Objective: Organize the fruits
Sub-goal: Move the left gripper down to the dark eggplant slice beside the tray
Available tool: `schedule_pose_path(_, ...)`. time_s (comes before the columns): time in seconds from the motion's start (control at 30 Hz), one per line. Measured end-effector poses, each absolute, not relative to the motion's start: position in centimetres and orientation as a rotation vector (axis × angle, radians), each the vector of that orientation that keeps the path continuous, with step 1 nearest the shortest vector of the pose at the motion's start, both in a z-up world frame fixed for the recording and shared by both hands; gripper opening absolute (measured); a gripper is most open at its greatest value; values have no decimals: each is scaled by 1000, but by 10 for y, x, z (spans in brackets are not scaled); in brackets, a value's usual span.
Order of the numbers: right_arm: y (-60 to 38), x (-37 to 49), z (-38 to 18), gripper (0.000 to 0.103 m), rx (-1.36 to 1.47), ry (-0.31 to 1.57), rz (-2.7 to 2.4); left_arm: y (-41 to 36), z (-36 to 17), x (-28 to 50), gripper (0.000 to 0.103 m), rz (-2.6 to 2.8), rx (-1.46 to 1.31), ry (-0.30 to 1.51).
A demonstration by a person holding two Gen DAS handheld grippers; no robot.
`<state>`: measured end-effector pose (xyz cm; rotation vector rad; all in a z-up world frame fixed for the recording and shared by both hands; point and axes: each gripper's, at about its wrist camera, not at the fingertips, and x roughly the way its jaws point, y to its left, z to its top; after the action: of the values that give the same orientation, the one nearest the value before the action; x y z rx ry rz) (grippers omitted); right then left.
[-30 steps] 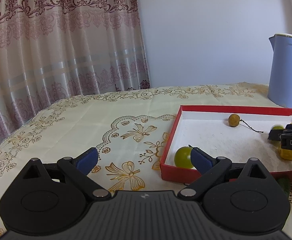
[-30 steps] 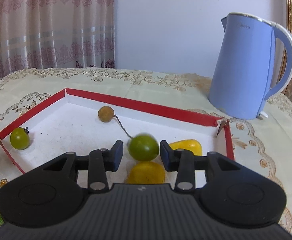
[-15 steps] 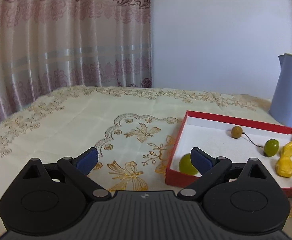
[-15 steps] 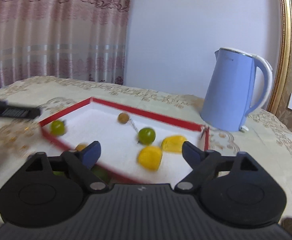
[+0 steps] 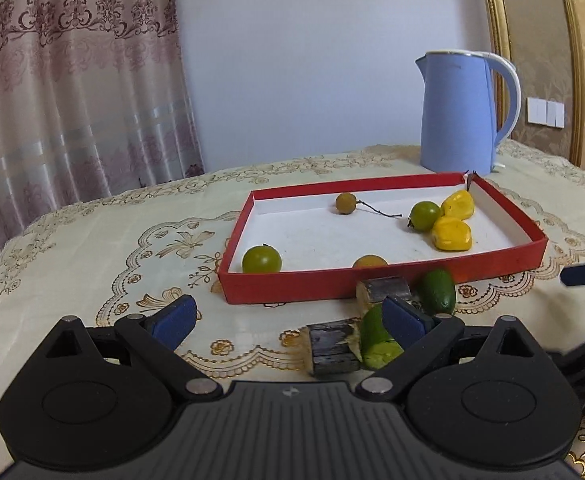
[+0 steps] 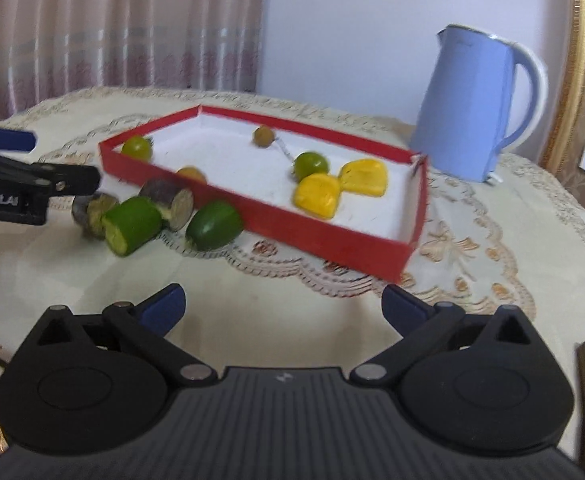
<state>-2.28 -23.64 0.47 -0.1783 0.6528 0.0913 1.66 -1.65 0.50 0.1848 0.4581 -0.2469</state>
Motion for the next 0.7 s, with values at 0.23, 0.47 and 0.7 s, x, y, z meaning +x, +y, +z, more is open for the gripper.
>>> schedule_pose_path(0.23, -244, -21, 1, 103, -102, 674, 90, -8, 2, 24, 100, -213, 100, 456)
schedule_pose_path(0.47, -249, -19, -1, 103, -62, 689, 93, 5, -2, 32, 100, -214, 26, 483)
schedule_pose_path(0.7, -249, -19, -1, 103, -61, 689, 94, 6, -2, 29, 100, -219, 22, 460)
